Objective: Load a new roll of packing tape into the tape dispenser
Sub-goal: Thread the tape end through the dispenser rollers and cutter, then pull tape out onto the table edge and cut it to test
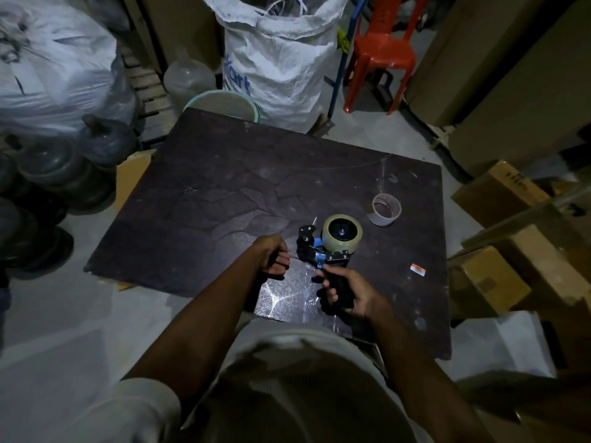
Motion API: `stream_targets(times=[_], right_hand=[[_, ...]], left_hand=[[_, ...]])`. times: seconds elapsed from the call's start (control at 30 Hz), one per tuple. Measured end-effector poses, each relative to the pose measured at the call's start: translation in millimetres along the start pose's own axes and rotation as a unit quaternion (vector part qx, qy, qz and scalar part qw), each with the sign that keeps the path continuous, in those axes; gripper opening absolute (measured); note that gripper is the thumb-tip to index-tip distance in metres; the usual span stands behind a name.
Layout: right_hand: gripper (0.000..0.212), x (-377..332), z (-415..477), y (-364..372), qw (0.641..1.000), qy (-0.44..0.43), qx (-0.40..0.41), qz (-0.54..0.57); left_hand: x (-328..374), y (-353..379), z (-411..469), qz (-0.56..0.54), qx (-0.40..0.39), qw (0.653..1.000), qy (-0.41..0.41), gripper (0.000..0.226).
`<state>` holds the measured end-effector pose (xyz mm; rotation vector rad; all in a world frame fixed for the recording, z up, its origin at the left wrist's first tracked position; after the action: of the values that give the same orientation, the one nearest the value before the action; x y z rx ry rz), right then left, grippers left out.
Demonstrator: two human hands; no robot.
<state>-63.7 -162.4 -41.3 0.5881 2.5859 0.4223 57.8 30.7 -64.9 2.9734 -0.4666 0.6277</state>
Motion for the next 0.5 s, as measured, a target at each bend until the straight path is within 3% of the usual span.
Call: stream_targets(times=[0.2,0.37,0.5], right_hand=[[0.023,5,-4,5,0.998,-0.040,-0.008,-0.044],[0.049,15,-20,1,0.989,-0.110,0.028,-0.095],[0.059,18,-38,0,0.979,-0.171,0.078,-0.084]], left_hand=[[1,-7,1,0.009,0.006,1.000,0.019,0.028],[3,0,-9,0.014,-0.006,1.000,0.019,0.027],[7,8,-21,0.046,-0.066,0.997,0.003,0.033]])
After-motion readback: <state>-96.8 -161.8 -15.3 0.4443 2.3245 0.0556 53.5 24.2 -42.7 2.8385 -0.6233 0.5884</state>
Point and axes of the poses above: each hand's wrist, its own z-axis towards the middle knuckle, its own y-axis out of the palm, x = y × z, the point moved 2 cm from there along z, towards the middle knuckle, and after that the axes turned 2 degrees about x, right-handed, at the moved point
